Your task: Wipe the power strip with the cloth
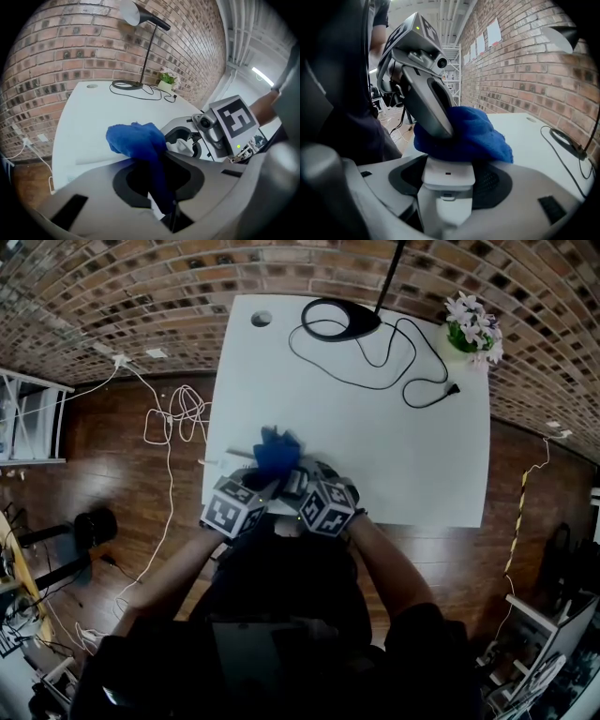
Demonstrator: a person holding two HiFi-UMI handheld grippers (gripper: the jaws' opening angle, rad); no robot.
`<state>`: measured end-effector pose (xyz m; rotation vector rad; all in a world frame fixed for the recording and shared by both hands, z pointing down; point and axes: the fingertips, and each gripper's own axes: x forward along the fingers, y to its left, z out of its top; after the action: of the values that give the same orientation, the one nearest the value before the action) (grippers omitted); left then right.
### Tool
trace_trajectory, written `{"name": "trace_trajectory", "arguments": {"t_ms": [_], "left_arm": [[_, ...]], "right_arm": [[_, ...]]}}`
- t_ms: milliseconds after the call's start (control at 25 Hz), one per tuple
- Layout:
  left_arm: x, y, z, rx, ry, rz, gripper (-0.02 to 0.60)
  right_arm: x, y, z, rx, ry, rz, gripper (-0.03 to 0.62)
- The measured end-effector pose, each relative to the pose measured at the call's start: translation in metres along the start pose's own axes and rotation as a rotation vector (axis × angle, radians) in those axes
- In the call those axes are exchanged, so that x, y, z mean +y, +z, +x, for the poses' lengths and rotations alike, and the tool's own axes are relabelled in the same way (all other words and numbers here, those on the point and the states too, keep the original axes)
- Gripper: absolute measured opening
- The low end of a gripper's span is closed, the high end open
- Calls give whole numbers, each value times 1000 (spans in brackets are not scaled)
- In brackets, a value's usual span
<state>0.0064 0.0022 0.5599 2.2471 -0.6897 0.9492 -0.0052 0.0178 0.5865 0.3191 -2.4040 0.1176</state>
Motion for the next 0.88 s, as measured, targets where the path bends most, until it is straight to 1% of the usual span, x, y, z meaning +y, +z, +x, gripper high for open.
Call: {"name": "trace_trajectory", "arguments": {"t_ms": [120, 280, 360, 520, 720, 880], "left_arm": [[-6, 1, 5, 4, -16, 1, 57], [-9, 4, 9, 4, -14, -1, 57], [-11, 4, 10, 5, -27, -23, 57], [-17, 5, 11, 17, -59, -38, 57], [-21, 8, 13, 6, -114, -91, 57], [-19, 6, 15, 11, -120, -131, 57]], "right_arm": [[0, -1, 0, -2, -1, -2, 275], [0, -1, 0, -3, -1, -2, 275], [0, -1, 0, -3, -1, -3, 275], [0, -2, 0, -5, -2, -3, 275], [-1, -1, 0, -5, -2, -3, 275], [-1, -2, -1, -4, -1, -1, 275]]}}
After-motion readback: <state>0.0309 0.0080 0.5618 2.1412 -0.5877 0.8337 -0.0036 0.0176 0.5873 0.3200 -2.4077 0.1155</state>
